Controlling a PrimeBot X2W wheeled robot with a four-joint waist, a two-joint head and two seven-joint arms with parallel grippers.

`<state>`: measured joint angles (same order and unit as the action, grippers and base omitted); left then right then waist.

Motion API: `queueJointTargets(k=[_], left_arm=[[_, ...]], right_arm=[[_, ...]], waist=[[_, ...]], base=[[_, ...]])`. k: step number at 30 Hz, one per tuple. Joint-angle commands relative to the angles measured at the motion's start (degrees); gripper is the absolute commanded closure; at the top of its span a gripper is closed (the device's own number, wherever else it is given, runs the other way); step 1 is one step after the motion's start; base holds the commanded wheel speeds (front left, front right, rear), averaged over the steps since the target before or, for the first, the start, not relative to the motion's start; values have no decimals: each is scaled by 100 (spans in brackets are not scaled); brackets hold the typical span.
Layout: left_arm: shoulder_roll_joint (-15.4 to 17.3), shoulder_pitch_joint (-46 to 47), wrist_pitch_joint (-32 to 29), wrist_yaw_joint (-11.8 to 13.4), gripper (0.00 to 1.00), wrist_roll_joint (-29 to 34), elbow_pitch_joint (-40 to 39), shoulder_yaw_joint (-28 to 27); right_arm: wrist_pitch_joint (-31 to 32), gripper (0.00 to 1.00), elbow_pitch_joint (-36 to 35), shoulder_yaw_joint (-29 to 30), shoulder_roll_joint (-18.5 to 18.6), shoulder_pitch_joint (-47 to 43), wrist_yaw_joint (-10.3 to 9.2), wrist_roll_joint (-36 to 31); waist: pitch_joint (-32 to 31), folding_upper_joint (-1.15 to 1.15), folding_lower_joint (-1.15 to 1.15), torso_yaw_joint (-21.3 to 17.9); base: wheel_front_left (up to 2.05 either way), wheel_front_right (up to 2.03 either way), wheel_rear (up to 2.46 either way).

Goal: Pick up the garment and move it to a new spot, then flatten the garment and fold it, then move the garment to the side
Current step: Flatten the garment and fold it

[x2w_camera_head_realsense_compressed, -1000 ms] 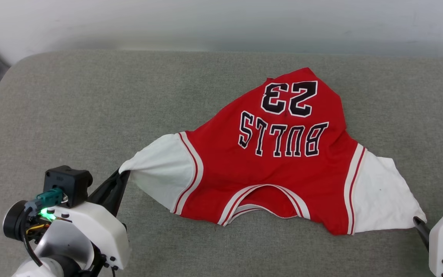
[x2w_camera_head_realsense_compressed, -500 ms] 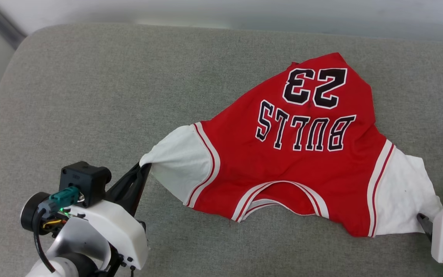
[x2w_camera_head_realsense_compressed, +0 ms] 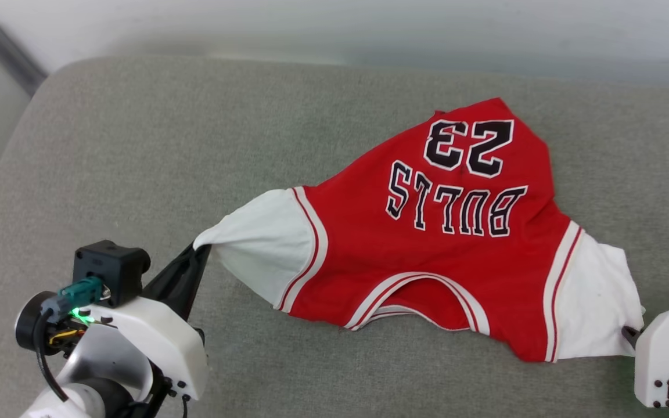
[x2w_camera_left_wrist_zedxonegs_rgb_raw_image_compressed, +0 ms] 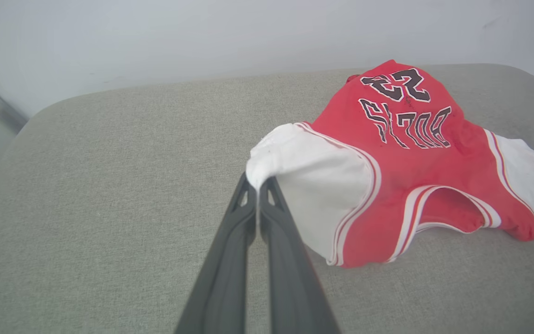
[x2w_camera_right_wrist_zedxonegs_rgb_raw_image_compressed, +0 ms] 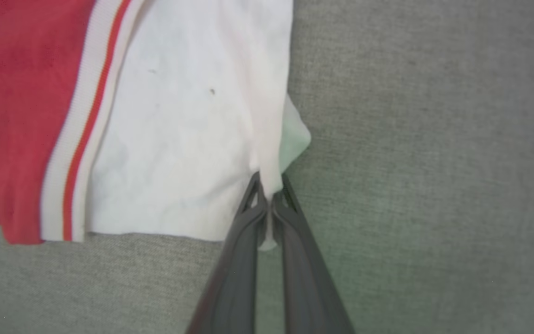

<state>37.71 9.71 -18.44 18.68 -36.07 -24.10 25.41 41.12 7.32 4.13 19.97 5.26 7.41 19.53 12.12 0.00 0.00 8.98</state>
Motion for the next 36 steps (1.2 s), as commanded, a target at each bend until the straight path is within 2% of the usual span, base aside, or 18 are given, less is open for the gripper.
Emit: queueJointTargets(k=[1,5,11,25,31,36], left_arm=[[50,-48,41,27,100,-46,-23,-66],[171,-123,57,48,100,-100,-104,-217],[495,-72,54,79,100,-153,-357,-594],[981,379,92,123,100,-480,-1072,-1634],[1019,952,228,65,100,-700,-1161,-2129],[1061,1684,319,-82,100,-692,-957,-2195]], right_arm=[[-88,100,-81,52,80,-88,11,77],[-210,100,-467,258,174,-52,7,293],[-73,100,-1250,563,368,77,7,585],[-127,100,-2518,998,379,787,6,1216],[27,100,-2770,1219,146,1616,7,1526],[32,100,-2553,1228,98,2519,7,1310]], waist=[[-212,0,0,-96],[-539,0,0,-228],[-950,0,0,-449],[-1318,0,0,-812],[-1295,0,0,-922],[-1124,0,0,-1002]], base=[[0,0,0],[0,0,0],[0,0,0],[0,0,0],[0,0,0],[0,0,0]])
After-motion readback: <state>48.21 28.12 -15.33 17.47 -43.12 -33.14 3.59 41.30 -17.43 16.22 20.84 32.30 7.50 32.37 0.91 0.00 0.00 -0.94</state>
